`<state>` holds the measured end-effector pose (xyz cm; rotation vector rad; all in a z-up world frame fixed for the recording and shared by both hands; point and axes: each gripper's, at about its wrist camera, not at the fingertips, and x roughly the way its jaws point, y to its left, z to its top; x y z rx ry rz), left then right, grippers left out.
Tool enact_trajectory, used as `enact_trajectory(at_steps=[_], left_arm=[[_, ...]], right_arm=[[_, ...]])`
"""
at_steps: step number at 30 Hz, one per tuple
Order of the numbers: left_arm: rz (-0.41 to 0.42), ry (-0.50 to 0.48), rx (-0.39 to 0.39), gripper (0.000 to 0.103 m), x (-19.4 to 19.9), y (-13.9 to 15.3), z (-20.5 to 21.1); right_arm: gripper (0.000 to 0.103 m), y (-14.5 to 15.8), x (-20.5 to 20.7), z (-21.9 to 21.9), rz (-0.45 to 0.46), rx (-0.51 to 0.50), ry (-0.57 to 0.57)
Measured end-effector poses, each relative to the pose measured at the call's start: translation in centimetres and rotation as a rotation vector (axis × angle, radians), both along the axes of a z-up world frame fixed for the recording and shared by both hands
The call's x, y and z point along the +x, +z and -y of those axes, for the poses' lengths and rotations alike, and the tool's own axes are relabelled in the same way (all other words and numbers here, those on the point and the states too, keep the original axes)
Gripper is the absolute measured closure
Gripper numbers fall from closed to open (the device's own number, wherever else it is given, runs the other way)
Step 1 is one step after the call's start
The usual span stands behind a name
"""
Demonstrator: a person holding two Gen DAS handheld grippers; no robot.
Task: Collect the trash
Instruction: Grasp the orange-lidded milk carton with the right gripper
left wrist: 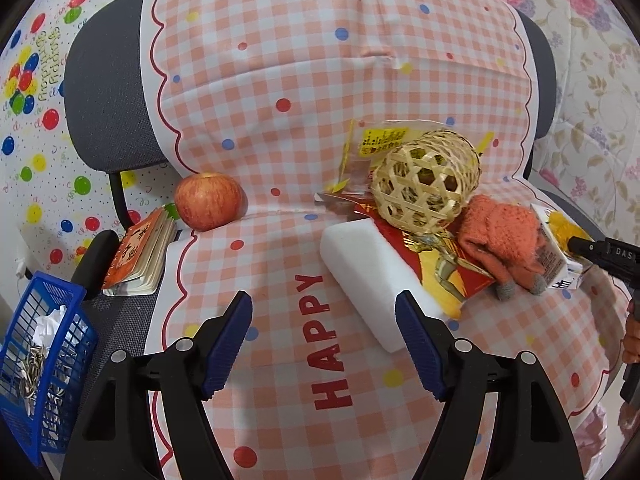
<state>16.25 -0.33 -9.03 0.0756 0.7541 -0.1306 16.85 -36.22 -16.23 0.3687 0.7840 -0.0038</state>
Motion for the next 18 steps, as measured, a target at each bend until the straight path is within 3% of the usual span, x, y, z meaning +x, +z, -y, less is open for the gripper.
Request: enact_trajectory(at_steps=[4,5,10,11,13,15,18], left_arm=[[0.01,-0.011,0.014,0.028,-0.4,0.4,0.7],[0.012,-0.016,0.014,0.027,-0.5,0.7,1.0],[0.03,-0.069,0.017,0.027,-1.0,1.6,3.5],[0.039,-0.086,0.018,0.027,-1.2,1.8,4.2],[0.046,-0.106,0.014,0.027,-1.3,2.0,5.1],[0.048,-0.114,0.011,0.027,-1.3,2.1,5.7],[0.041,-0.108,0.01,0.027,-1.0,2.0,6.0]], right_arm=[[0.091,1.8,-0.7,-0.1,0.041,-0.065,-0.006],[0.101,2.3,-0.9,-0.2,0.055,-0.083,-0.008],[0.102,4.0,-1.7,-0.2,0.082,-0.121,0.026],[0.1,4.0,-1.7,0.0,0.079,-0.116,0.03],[0.088,3.6,-1.6,0.6,0.072,-0.089,0.03],[0.059,2.6,-0.8,1.2,0.05,-0.066,0.023],[0.057,1.2,0.4,1.5,0.019,-0.05,0.013]])
